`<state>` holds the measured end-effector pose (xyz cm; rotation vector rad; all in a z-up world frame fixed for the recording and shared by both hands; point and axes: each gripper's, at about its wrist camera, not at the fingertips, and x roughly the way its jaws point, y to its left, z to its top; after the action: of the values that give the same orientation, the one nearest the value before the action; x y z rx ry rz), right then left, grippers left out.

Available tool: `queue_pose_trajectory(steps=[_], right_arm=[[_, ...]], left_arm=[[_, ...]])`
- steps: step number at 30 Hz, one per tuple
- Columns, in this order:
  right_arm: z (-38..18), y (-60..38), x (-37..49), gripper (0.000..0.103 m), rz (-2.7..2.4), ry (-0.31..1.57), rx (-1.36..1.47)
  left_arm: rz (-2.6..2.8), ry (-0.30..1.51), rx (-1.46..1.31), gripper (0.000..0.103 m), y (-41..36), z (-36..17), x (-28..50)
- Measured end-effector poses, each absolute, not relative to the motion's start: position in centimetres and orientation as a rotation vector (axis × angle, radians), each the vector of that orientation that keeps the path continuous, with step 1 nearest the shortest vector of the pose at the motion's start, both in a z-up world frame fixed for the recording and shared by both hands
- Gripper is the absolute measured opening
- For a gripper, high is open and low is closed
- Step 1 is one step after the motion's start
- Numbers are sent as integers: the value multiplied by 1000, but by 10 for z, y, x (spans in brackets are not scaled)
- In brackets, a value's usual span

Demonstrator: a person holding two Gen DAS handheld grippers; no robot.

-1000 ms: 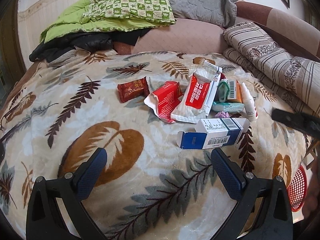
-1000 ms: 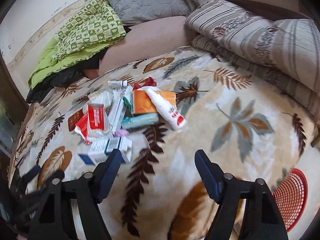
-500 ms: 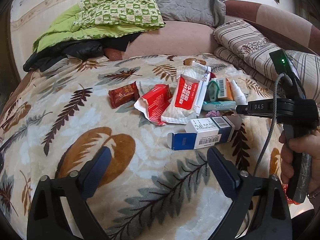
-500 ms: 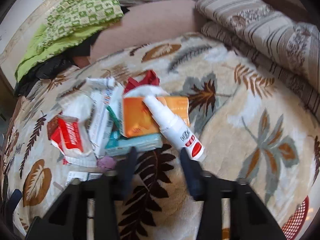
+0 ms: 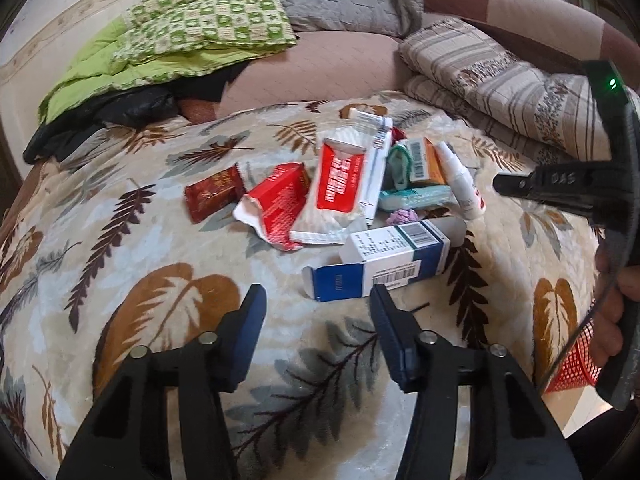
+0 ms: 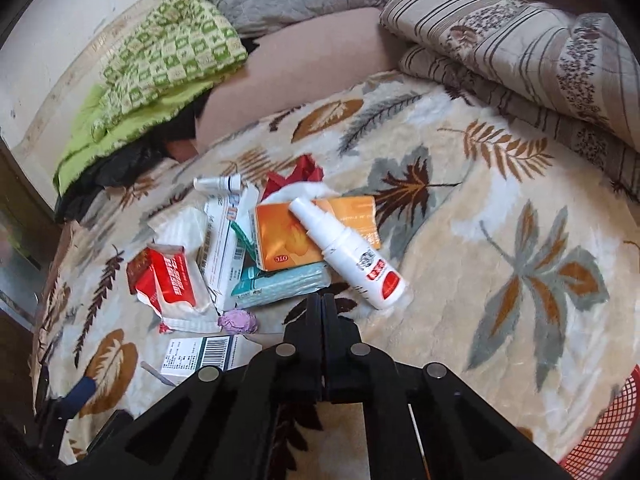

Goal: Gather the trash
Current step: 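Grasp the white spray bottle with the right tool while the left tool approaches the blue-white medicine box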

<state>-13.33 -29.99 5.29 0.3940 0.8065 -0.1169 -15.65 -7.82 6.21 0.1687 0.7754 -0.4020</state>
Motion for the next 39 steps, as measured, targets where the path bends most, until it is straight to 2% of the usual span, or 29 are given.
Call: queue_pose_trajectory(steps=[6, 11, 16, 24, 25, 27, 28, 29, 37, 39], right_arm=[[64, -310, -150, 1, -128, 759, 395], [63, -324, -156, 1, -124, 754, 428], [62, -330, -156, 1, -82, 755, 474], [57, -330, -144, 3, -43, 755, 535], [56, -332, -143, 7, -45, 754, 540], [54, -337, -141, 23, -64, 752, 553], [52, -340, -141, 34, -72, 749, 570], [51, -344, -141, 40, -76, 746, 589], [39, -356, -138, 42, -58, 763, 703], [38, -354, -137, 46, -61, 766, 701]], left_arm=[[-425, 789, 193, 52, -91, 59, -152], [-488, 882, 160, 53, -97, 48, -138], [-565, 953, 128, 59, -107, 37, -125], [-549, 915, 299, 68, -143, 32, -115], [-550, 900, 318, 69, -147, 33, -114], [-567, 888, 328, 73, -151, 34, -109], [-572, 886, 333, 78, -152, 34, -107], [-577, 888, 337, 78, -153, 33, -104], [-557, 899, 333, 80, -157, 25, -87], [-565, 870, 320, 79, -155, 28, -89]])
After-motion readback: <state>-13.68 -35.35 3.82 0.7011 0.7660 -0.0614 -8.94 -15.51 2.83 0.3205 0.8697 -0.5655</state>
